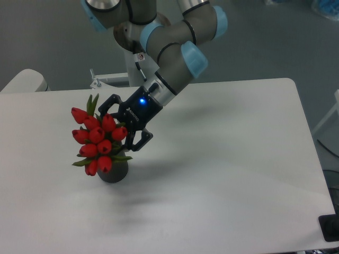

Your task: Insert the flowers into the vase

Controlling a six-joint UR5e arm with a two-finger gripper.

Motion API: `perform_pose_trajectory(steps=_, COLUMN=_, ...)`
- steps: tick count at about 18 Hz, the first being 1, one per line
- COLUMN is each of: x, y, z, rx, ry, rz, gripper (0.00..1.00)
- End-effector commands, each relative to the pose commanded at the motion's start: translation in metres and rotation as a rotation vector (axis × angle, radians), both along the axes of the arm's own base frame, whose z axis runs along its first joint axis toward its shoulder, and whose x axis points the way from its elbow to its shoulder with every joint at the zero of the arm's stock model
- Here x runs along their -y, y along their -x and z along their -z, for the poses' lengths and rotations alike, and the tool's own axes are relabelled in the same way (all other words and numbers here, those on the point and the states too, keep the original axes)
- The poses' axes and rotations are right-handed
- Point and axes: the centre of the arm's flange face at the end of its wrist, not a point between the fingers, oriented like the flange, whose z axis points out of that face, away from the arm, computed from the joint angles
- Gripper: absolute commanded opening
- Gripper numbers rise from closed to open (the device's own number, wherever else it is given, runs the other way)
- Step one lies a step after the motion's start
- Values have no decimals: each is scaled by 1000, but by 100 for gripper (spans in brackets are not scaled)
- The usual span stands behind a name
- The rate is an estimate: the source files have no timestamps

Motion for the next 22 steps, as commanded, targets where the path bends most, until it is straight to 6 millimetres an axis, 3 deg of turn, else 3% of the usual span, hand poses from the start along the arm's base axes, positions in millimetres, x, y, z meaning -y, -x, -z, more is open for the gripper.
perform_pose_trajectory(steps=5, x=6, y=4, z=-5, rx=-32, ry=2, rz=-10, gripper=87)
perform_pose_trajectory(steps=8, x=8, y=29, z=-26, rx=-148, ry=39, rz=-40, gripper=87)
perform_pose_trajectory(steps=11, x=11, y=66, z=-58, rx=-299, ry=110, rz=-98, gripper=100)
perform_pose_trajectory(steps=14, x=16, y=100, z=-77, rx=-423, ry=206, rz=-162, gripper=100)
perform_pose_trajectory(steps=18, x=14, y=144, z=-82, rx=-528, ry=324, rz=-219, gripper=100)
perform_pose_trajectory(steps=22, x=27, y=190, z=-100, rx=-606, ry=376, rz=-276, gripper=100)
